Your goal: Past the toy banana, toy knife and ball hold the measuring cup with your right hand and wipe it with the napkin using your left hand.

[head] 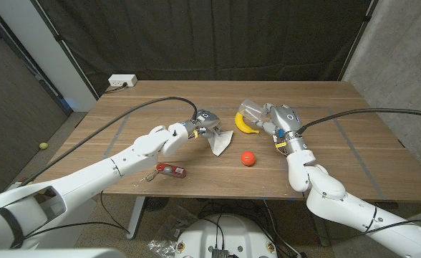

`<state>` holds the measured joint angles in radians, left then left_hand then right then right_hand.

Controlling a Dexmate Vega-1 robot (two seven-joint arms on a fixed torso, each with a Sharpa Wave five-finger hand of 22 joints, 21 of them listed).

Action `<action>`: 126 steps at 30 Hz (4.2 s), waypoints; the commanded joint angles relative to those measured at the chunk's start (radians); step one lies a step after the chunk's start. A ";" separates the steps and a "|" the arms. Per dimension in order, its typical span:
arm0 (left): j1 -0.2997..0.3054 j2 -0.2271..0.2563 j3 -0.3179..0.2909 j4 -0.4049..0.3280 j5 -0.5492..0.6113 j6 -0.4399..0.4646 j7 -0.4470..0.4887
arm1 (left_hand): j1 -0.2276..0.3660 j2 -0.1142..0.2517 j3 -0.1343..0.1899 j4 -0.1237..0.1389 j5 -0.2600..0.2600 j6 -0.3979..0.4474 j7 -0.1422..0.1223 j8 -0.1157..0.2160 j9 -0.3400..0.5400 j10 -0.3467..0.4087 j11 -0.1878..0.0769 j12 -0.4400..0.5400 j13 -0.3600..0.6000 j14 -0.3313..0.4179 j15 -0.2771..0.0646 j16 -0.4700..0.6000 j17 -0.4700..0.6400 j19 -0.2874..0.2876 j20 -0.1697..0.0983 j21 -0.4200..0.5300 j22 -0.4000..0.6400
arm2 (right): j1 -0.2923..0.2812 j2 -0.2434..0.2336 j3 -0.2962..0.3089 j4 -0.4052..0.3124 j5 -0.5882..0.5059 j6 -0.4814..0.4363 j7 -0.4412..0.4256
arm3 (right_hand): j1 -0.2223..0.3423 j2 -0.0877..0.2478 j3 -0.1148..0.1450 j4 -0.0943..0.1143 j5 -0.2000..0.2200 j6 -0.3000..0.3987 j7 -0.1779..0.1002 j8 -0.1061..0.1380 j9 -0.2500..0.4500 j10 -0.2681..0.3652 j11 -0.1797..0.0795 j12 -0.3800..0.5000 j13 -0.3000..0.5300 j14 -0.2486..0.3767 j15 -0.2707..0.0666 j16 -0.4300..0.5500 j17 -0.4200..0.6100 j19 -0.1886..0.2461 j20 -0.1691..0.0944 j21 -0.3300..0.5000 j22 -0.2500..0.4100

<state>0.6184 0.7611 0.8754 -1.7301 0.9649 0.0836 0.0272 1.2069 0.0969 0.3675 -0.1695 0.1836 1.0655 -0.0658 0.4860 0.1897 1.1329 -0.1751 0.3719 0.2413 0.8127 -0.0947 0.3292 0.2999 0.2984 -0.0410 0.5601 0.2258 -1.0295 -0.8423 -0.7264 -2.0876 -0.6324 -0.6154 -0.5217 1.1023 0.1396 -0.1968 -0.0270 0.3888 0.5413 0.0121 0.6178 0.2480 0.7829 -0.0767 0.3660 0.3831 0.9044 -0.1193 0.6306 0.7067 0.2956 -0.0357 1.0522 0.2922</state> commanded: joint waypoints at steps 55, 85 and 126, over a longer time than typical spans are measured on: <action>-0.136 -0.134 -0.079 0.103 -0.197 -0.294 0.215 | -0.018 0.042 -0.024 0.072 0.065 -0.105 -0.058 0.055 0.115 -0.102 -0.026 0.093 0.170 -0.036 -0.142 -0.088 0.081 -0.055 0.025 0.067 0.013 | 0.090 -0.001 -0.067 0.044 -0.025 0.087 -0.017 | 0.009 0.005 0.016 0.005 -0.004 0.108 -0.112 0.009 0.004 0.014 -0.004 -0.021 0.017 0.010 -0.113 -0.019 0.016 -0.018 -0.005 0.043 -0.018; -0.172 -0.194 -0.092 0.223 -0.449 -0.483 0.054 | 0.033 0.016 -0.047 0.035 0.040 -0.031 -0.034 0.081 0.055 -0.060 -0.024 0.107 0.199 0.018 -0.148 -0.057 0.159 -0.050 -0.017 0.110 0.006 | 0.093 0.003 -0.066 0.050 -0.020 0.088 -0.023 | 0.011 0.004 0.018 0.003 -0.006 0.107 -0.111 0.011 0.003 0.016 -0.003 -0.030 0.023 0.013 -0.114 -0.025 0.020 -0.024 -0.005 0.060 -0.027; -0.056 0.001 -0.155 -0.052 -0.097 -0.180 0.085 | 0.050 0.018 -0.065 0.035 0.012 -0.010 -0.027 0.067 0.013 -0.034 -0.022 0.106 0.217 0.028 -0.148 -0.067 0.205 -0.055 -0.033 0.151 -0.001 | 0.095 0.010 -0.052 0.052 -0.006 0.103 -0.024 | 0.012 0.004 0.022 0.003 -0.007 0.106 -0.109 0.012 0.003 0.023 -0.001 -0.042 0.032 0.018 -0.114 -0.034 0.023 -0.030 -0.010 0.083 -0.041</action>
<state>0.5325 0.7310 0.7299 -1.7402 0.7811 -0.1882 0.0979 1.2502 0.1138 0.3045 -0.1352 0.1957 1.0467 -0.0903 0.5545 0.1991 1.0595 -0.1628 0.4775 0.3383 0.8305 -0.1017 0.2669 0.4987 0.2460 -0.0360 0.7045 0.2229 -0.9384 -0.8342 -0.7814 -2.0380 -0.6448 -0.5193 -0.5524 1.1096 0.1311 -0.1883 -0.0354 0.3781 0.5517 0.0019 0.6253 0.2486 0.7979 -0.0792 0.3240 0.4112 0.9100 -0.1246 0.6023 0.7250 0.2668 -0.0393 1.1261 0.2507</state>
